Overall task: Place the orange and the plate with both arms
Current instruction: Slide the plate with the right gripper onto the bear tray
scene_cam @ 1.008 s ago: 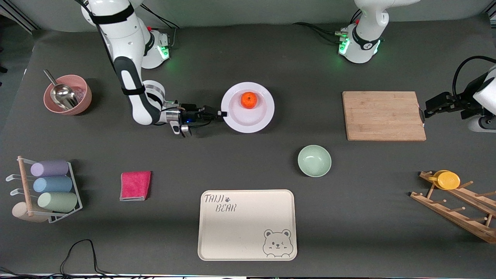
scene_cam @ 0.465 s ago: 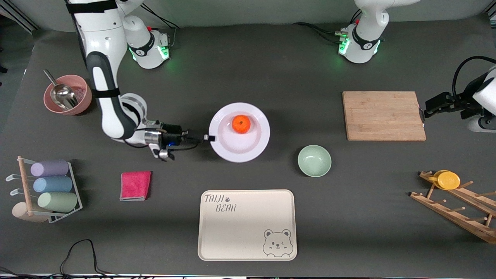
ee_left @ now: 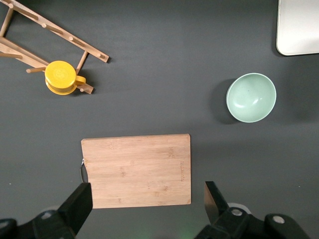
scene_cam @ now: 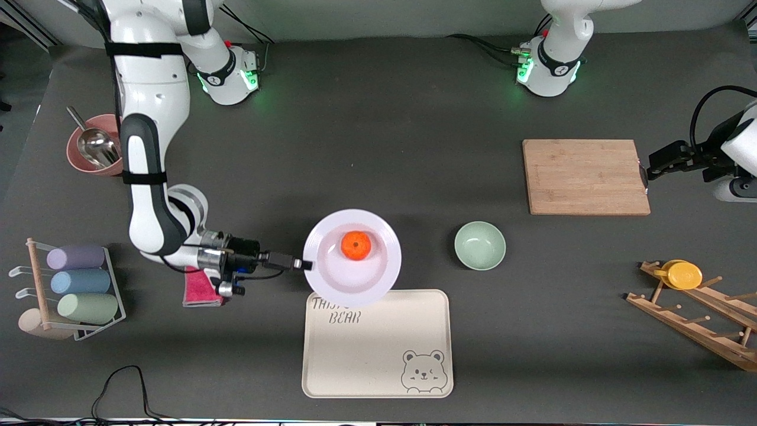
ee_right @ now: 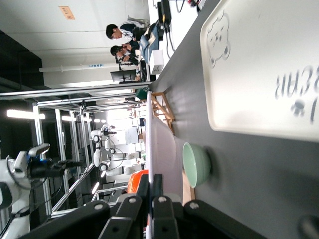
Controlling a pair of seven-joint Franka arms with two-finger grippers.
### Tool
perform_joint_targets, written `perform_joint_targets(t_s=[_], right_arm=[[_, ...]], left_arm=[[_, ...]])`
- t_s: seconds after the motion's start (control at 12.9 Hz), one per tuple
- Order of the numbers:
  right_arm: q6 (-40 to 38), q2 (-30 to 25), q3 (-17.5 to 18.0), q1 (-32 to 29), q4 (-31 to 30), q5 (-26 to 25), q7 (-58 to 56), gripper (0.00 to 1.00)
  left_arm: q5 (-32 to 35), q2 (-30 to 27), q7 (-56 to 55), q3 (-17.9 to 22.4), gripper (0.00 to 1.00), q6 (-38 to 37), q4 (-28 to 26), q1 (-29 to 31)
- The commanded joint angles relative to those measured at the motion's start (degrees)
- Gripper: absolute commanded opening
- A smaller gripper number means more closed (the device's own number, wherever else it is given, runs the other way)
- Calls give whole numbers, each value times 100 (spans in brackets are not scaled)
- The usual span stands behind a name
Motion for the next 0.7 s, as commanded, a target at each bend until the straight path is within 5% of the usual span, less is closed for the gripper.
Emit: perform_joint_targets(t_s=[0.0,0.23,0.62], right_arm=[[33,1037,48,-385,1671,35,761,0],[507,1838,83,-667,2867,386,1157,0],[1580,2656,856,-1098,4109,369,1317,0]], left_arm=[[-67,-111,109,89,100,-88,-73,-71],[-67,-120,118,89,100,-97,-73,-71],[-67,-120,118,89,100,-97,-73,-71]])
